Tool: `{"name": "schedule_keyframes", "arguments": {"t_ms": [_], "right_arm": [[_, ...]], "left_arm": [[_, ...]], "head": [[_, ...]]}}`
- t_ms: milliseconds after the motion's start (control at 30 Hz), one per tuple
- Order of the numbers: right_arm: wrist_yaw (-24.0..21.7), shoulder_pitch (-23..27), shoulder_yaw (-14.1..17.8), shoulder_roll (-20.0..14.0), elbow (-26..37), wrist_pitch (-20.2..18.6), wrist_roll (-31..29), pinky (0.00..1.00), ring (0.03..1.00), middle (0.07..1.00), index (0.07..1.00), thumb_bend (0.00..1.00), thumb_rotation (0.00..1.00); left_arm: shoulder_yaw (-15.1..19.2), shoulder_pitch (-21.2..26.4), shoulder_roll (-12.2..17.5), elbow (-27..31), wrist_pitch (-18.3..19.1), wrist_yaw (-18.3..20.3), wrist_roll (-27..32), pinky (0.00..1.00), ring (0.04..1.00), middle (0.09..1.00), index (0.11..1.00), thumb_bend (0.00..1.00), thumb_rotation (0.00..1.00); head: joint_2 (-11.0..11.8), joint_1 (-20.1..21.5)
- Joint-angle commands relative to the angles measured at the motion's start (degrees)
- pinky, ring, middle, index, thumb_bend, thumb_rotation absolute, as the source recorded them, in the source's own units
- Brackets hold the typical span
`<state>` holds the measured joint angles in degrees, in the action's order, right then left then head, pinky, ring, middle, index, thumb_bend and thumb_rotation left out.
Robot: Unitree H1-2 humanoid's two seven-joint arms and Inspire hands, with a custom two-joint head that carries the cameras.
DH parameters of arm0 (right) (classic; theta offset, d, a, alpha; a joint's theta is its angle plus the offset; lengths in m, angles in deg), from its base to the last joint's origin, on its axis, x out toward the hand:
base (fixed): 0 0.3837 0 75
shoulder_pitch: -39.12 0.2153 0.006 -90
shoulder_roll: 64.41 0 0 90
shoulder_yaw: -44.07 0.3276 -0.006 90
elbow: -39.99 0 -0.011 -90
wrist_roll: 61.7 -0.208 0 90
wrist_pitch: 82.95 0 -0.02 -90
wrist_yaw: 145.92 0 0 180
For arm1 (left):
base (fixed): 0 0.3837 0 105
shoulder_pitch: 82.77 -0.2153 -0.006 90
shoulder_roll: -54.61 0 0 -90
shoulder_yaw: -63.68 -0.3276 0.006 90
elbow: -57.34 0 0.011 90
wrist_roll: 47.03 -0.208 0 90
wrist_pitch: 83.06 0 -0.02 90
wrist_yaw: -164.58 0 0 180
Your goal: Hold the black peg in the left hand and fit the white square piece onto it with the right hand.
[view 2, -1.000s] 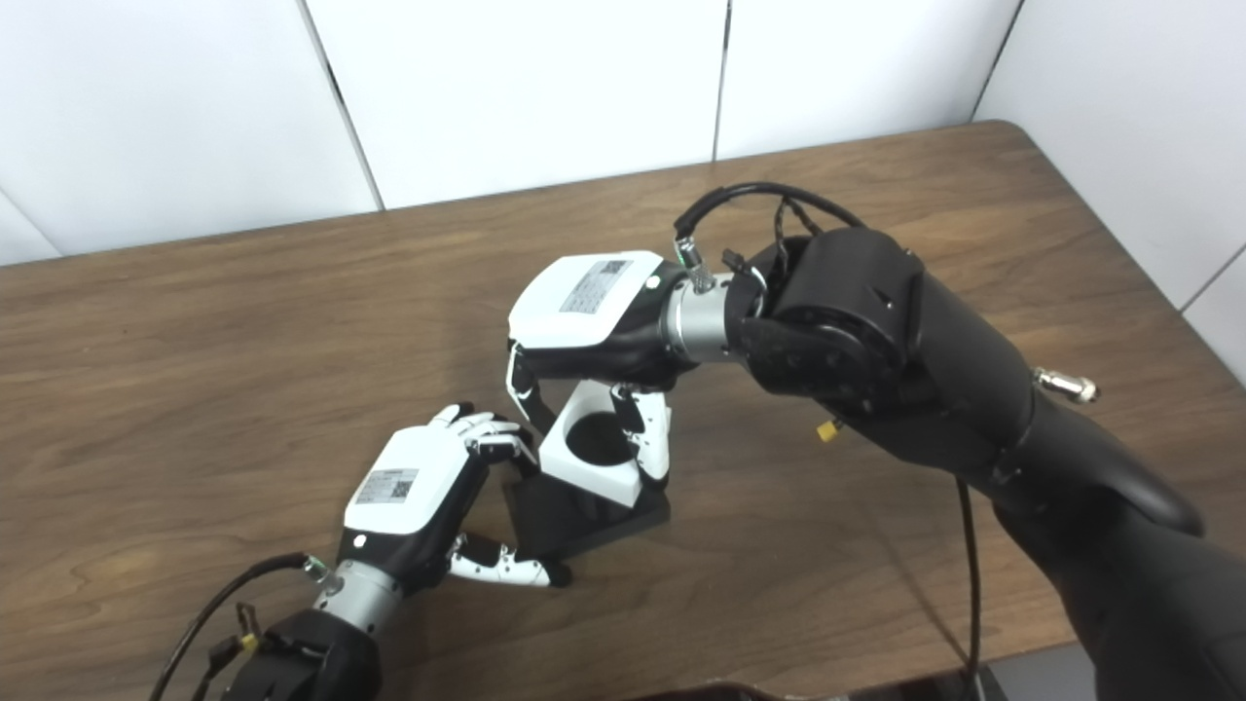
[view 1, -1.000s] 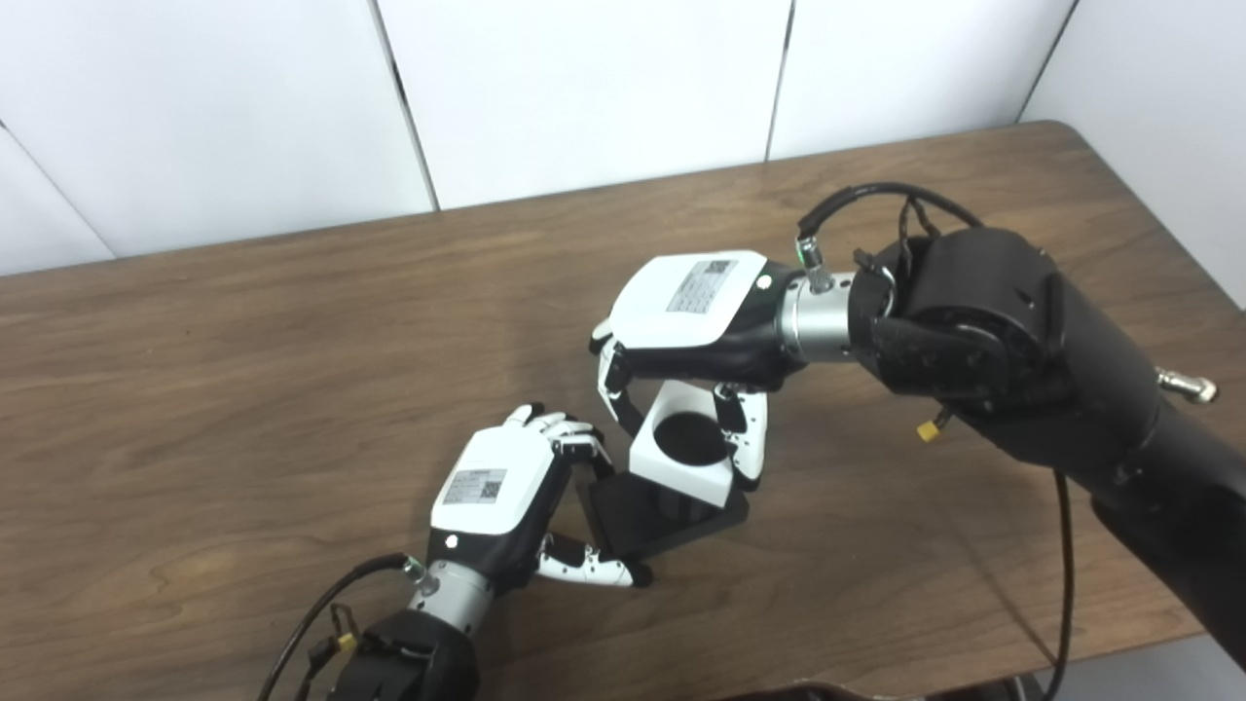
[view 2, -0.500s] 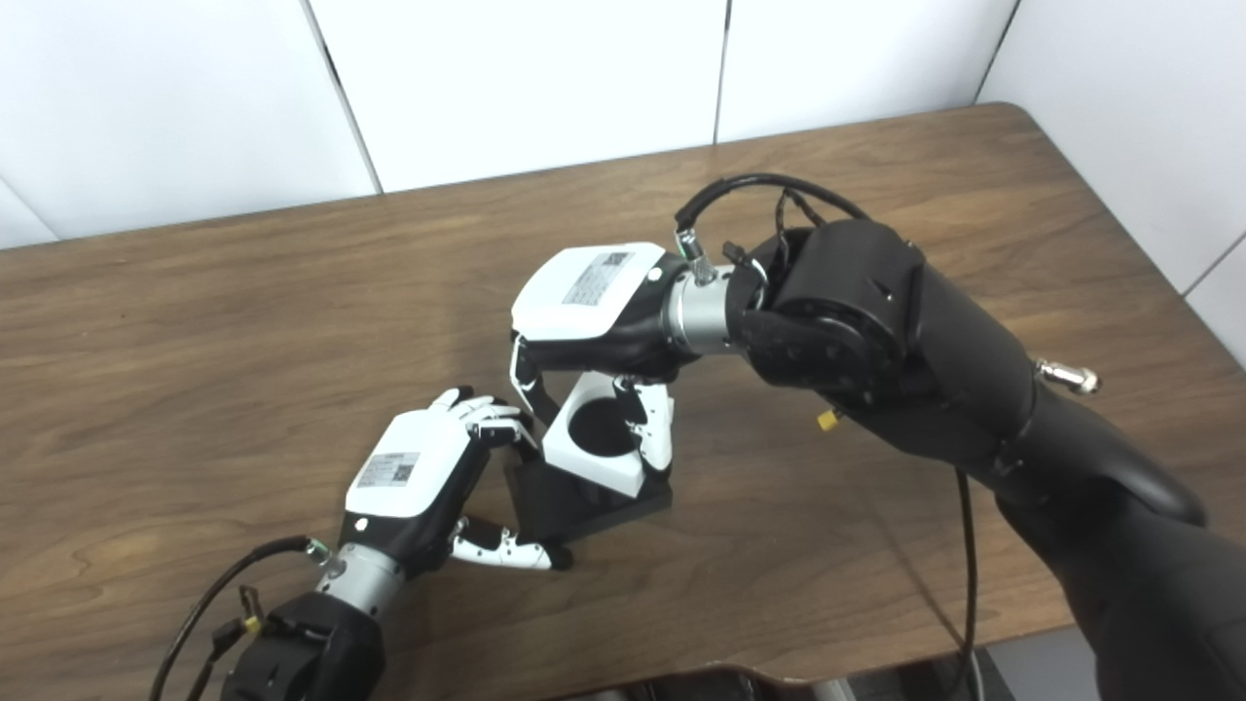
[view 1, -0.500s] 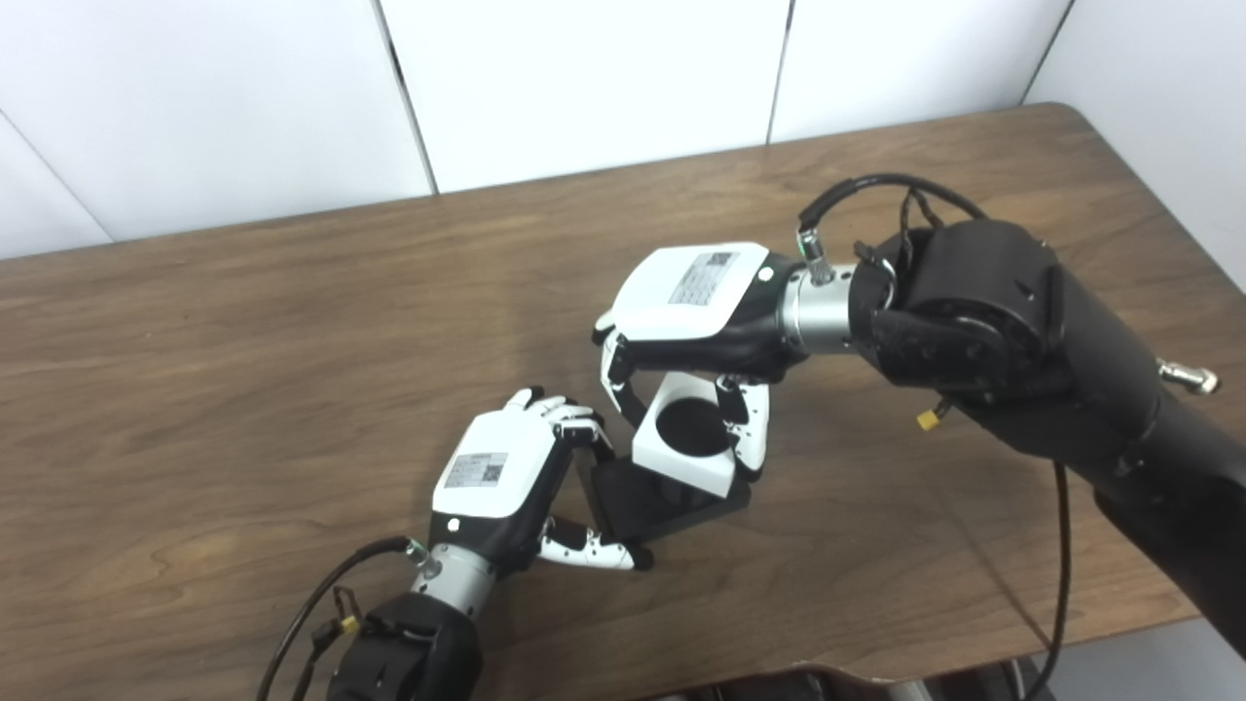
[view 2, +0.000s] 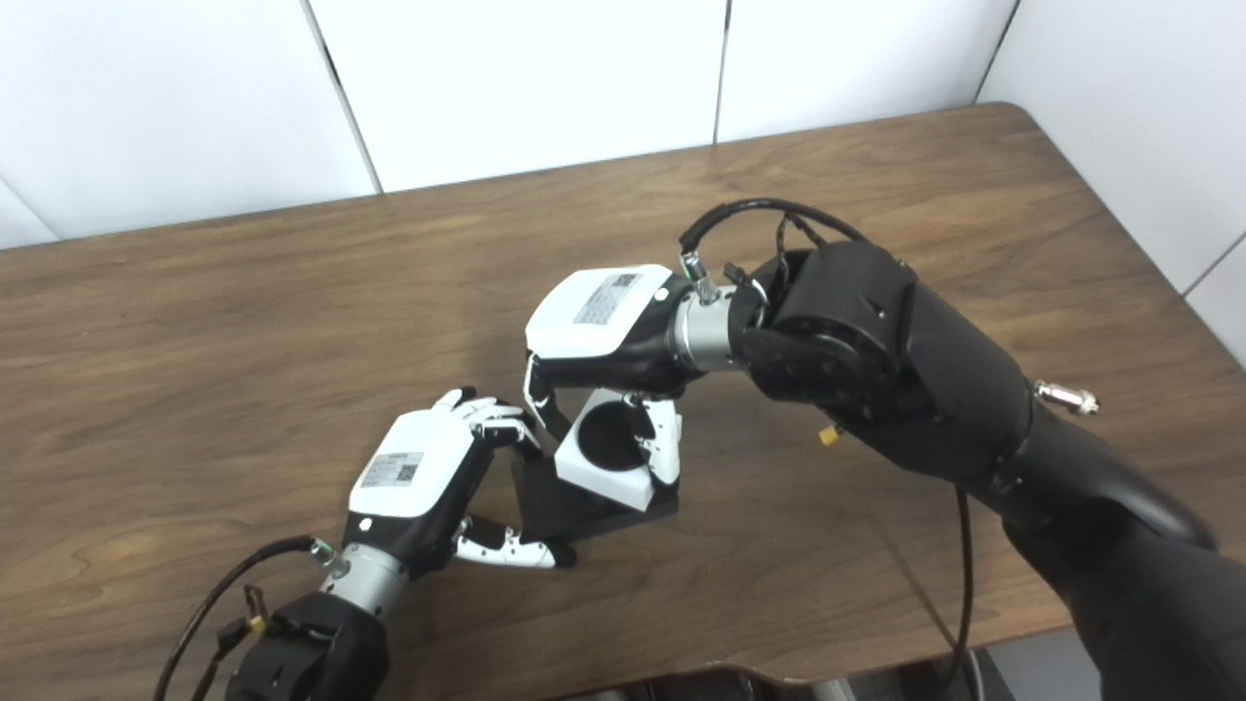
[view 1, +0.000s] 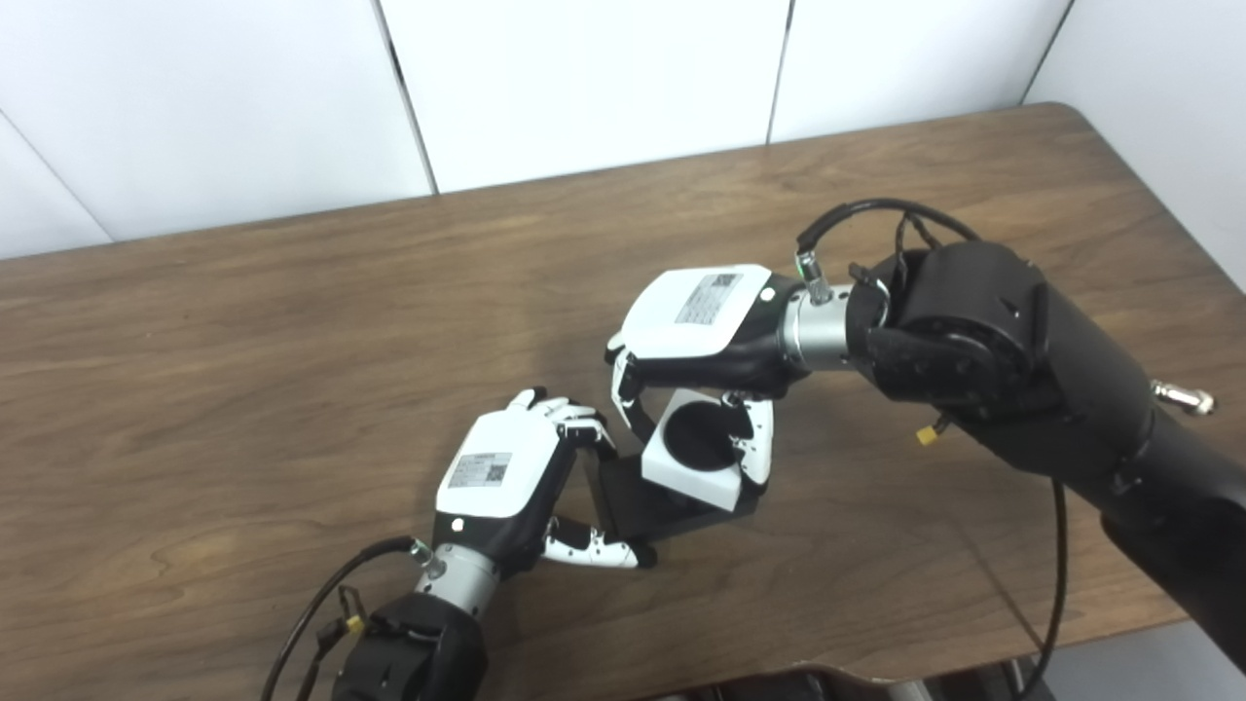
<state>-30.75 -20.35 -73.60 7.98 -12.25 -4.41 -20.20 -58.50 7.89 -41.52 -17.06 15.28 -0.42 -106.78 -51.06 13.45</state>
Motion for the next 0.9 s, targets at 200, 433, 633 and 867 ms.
{"name": "schedule_keyframes", "arguments": {"t_ms": [200, 433, 633, 867], "right_arm": [[-1.79, 1.41, 1.36, -0.30, 0.06, -0.36, 1.61, 0.91, 0.917, 0.786, 0.616, 0.99, 0.31], [-2.93, 2.46, 1.74, -0.34, 0.07, -0.63, 1.76, 0.92, 0.934, 0.800, 0.636, 1.00, 0.40], [-3.17, 3.64, 2.51, -0.20, 0.25, -1.46, 1.41, 0.93, 0.934, 0.808, 0.651, 1.00, 0.41], [-2.70, 4.91, 3.48, 0.26, 0.47, -2.16, 1.26, 0.91, 0.927, 0.797, 0.653, 1.00, 0.40]], "left_arm": [[-1.11, -0.06, 0.15, -0.86, -0.18, 2.75, -0.87, 0.94, 0.858, 0.781, 0.490, 0.51, 0.06], [-1.12, 0.10, 0.09, -1.20, -0.13, 2.73, -0.91, 0.94, 0.860, 0.782, 0.490, 0.51, 0.06], [-1.11, 0.15, 0.13, -1.10, -0.09, 2.92, -1.02, 0.94, 0.858, 0.779, 0.490, 0.51, 0.06], [-0.84, 0.07, 0.49, -1.08, -0.09, 3.23, -0.95, 0.94, 0.860, 0.782, 0.491, 0.51, 0.06]], "head": [[0.00, -0.05], [0.14, 0.02], [0.14, 0.02], [0.44, -0.59]]}}
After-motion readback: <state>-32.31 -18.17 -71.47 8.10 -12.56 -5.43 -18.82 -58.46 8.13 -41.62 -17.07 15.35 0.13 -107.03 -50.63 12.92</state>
